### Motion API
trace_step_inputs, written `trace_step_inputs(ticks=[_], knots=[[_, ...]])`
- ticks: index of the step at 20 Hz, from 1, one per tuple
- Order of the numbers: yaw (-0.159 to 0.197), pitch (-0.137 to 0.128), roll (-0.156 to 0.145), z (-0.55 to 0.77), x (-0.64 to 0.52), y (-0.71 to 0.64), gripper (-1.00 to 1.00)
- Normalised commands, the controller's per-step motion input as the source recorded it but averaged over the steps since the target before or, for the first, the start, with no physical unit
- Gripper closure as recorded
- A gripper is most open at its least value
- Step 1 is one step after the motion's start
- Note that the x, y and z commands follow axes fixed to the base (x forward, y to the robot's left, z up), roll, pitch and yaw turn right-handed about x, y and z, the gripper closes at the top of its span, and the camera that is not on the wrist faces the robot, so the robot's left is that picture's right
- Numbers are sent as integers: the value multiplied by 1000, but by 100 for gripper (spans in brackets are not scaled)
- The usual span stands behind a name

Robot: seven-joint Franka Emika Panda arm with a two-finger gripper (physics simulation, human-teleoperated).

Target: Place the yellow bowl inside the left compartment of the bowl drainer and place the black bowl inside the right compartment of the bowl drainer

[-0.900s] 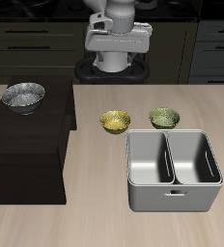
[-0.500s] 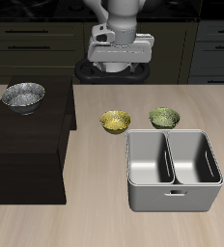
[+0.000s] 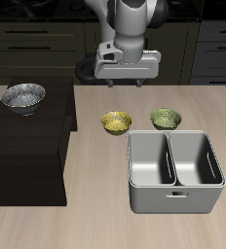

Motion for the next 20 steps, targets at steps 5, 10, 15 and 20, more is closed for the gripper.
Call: trace_step_inputs(ticks=[5, 10, 15, 20], knots=[[-1, 9, 3, -259, 117, 45, -100], [-1, 33, 10, -254, 81, 67, -100], [0, 21, -1, -277, 52, 29, -100], [-2, 33, -1, -267, 38, -7, -100]])
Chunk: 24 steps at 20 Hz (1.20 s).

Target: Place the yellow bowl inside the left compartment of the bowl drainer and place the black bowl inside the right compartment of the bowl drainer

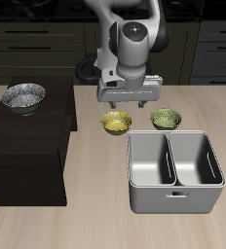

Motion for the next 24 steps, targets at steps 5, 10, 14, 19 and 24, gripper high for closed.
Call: trace_step_inputs(ticks=[5, 10, 14, 19, 24], knots=[[-7, 21, -4, -190, 2, 9, -100], [0, 48, 8, -322, 24, 62, -100], [-15, 33, 0, -214, 22, -10, -100], [-17, 37, -5, -184, 26, -5, -100], [-20, 11, 3, -114, 18, 4, -100]])
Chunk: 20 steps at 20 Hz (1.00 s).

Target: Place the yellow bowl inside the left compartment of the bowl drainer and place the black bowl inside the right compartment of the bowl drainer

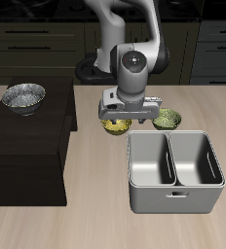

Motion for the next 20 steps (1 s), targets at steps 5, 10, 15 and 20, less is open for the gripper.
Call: trace_step_inputs(ticks=[5, 10, 15, 20], knots=[[-25, 11, 52, -165, -16, 96, 100], [-19, 9, 23, -32, -29, 53, 100], [-10, -16, 19, 123, -48, 29, 100], [-1, -11, 5, 70, -36, 0, 100]])
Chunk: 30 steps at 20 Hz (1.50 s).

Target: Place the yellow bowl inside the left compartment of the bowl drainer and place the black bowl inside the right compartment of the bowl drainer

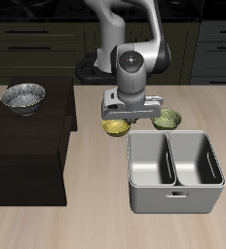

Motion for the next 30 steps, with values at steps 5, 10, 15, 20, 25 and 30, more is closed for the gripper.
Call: trace_step_inputs(ticks=[5, 10, 15, 20, 25, 30], knots=[[12, -53, 21, 334, -78, 49, 100], [6, -52, 5, 352, -83, 5, 100], [12, -64, 16, 417, -113, 47, 100], [22, -75, 18, 444, -138, 115, 100], [5, -52, 23, 334, -73, 92, 100], [4, -72, 18, 468, -34, 120, 100]])
